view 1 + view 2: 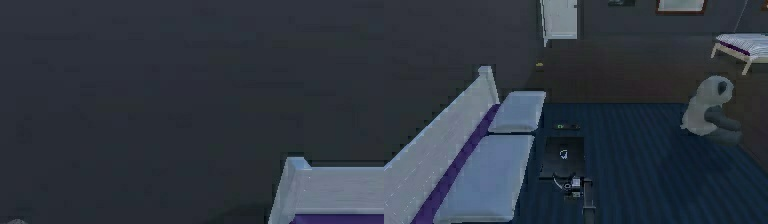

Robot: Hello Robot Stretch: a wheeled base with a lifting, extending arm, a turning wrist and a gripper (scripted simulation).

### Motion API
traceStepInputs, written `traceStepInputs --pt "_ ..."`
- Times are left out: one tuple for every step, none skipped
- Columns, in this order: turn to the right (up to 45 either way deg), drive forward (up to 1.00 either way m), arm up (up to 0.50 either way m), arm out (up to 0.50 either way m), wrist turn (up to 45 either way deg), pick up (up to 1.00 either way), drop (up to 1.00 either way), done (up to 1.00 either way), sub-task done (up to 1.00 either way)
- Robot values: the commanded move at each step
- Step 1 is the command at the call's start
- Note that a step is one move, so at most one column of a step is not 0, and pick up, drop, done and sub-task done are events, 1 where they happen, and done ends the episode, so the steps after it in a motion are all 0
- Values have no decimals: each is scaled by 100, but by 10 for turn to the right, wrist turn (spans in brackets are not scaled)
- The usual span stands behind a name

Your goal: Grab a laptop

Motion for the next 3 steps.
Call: traceStepInputs --pt "0 0 0 0 0 100 0 0 0" --pt "0 0 10 0 0 0 0 0 0" --pt "0 0 0 0 0 0 0 100 0"
